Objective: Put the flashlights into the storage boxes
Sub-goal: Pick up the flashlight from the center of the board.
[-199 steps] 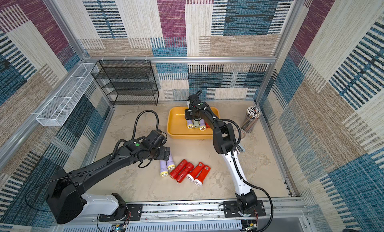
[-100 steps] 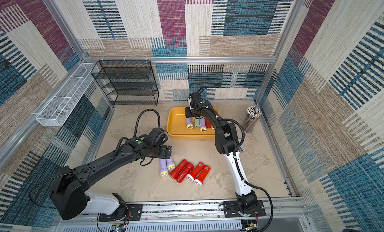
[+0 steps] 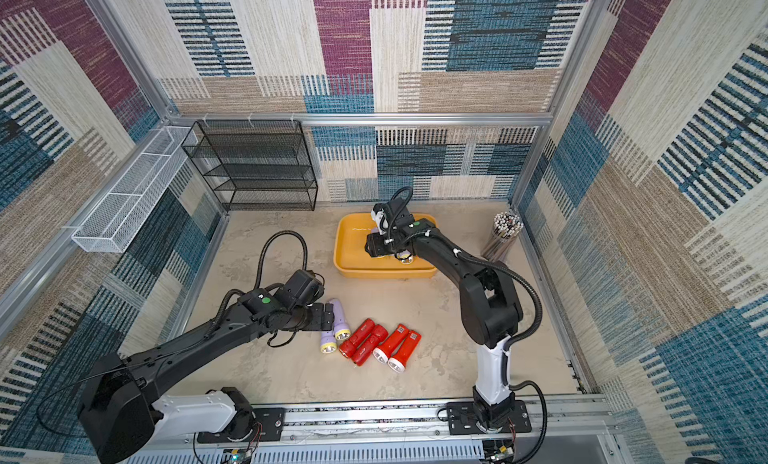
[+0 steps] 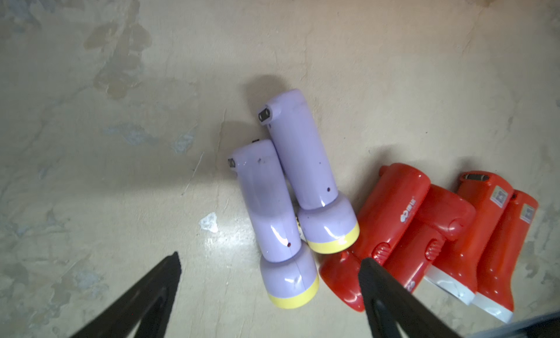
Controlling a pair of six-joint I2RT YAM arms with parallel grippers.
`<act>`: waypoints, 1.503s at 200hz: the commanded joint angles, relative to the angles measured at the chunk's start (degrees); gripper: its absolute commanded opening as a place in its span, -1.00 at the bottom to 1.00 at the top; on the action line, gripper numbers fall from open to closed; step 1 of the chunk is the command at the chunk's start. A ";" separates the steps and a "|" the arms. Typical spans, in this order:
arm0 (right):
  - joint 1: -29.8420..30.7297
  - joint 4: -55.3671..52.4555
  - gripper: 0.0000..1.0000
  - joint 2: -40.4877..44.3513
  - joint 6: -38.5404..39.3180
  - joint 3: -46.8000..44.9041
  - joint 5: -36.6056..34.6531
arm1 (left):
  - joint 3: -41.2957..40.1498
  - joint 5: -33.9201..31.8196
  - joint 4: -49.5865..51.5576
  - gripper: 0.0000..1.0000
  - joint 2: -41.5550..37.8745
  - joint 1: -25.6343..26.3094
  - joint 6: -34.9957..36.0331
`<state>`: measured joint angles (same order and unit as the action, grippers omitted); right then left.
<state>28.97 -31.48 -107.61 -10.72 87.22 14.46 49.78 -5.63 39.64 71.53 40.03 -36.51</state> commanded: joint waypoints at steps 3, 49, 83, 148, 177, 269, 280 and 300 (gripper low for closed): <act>1.31 5.78 0.19 6.95 -1.87 -8.47 0.01 | -2.30 0.44 0.62 0.87 -2.60 -0.04 -4.37; 4.61 8.83 0.39 17.89 -3.68 -22.14 0.68 | -5.41 0.71 0.40 0.72 -4.02 -0.09 -7.35; 6.55 9.75 0.99 23.81 -4.19 -27.98 1.09 | -6.47 1.19 -1.43 0.71 -1.84 -0.04 -8.79; 6.98 9.34 0.99 34.98 -4.57 -35.60 2.94 | -5.36 -0.20 -2.34 0.56 2.11 -0.06 -9.89; 6.98 9.81 0.99 36.23 -4.57 -37.16 2.64 | -4.00 -1.68 -2.03 0.45 5.39 -0.17 -10.09; 6.93 11.37 0.99 35.59 -3.01 -38.35 0.66 | 1.93 -2.82 -1.26 0.40 15.10 -1.47 -10.31; 6.97 11.53 0.99 35.44 -2.82 -38.42 0.53 | 2.44 -2.19 -1.45 0.33 16.49 -1.70 -9.87; 6.95 11.82 0.99 35.20 -2.50 -38.44 0.09 | 3.47 -1.19 -1.26 0.17 18.57 -1.89 -9.69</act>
<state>35.92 -21.93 -72.12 -14.04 48.93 15.81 52.12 -7.16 37.56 88.49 38.37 -44.36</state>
